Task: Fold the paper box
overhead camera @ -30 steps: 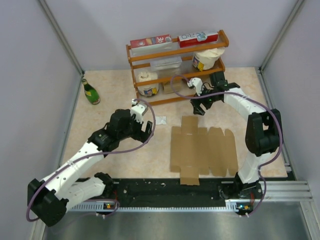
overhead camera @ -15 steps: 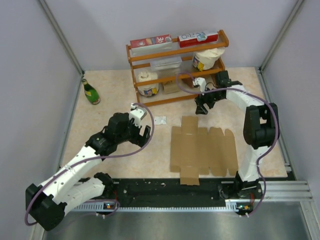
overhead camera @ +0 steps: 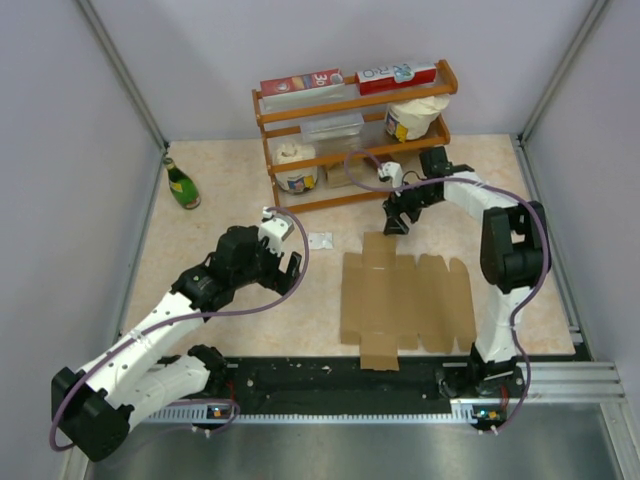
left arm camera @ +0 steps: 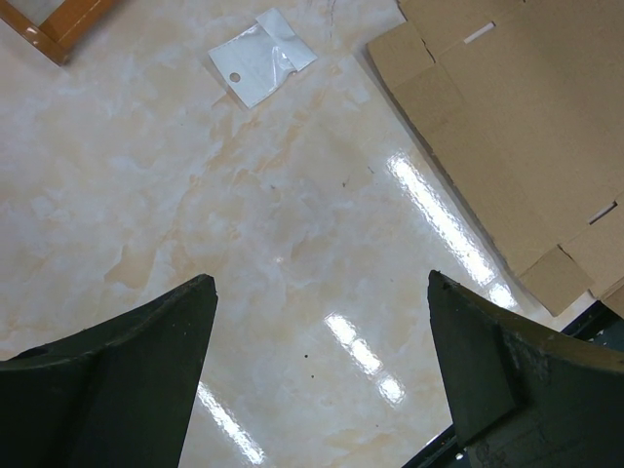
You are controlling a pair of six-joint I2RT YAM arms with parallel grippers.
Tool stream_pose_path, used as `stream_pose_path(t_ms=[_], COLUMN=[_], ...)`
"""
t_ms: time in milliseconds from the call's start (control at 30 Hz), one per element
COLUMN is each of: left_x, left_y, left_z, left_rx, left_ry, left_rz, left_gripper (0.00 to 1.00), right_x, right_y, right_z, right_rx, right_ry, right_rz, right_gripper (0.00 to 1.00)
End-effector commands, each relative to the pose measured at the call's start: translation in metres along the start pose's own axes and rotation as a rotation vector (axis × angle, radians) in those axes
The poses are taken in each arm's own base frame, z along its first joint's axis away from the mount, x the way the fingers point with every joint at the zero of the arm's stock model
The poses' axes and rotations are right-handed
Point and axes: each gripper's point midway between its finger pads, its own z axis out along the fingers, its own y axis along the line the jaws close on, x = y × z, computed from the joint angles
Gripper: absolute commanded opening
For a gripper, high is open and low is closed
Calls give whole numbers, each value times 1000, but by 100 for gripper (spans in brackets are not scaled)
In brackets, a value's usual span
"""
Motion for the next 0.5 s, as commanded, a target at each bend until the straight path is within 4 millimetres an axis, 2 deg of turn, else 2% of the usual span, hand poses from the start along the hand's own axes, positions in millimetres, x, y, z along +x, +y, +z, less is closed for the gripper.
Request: stream_pose_path(t_ms=[0,467], left_x=[-7,-5], left_y=[-1,-1], left_z=[0,0], left_rx=[8,11], left_ry=[-24,-21], left_rz=[9,13], left_gripper=[93,93], right_x=[-13,3], right_y=[7,23], right_z=[11,31], right_rx=[-27,-78], right_ry=[-13,40], right_rz=[-66,-38], right_gripper=[78,68])
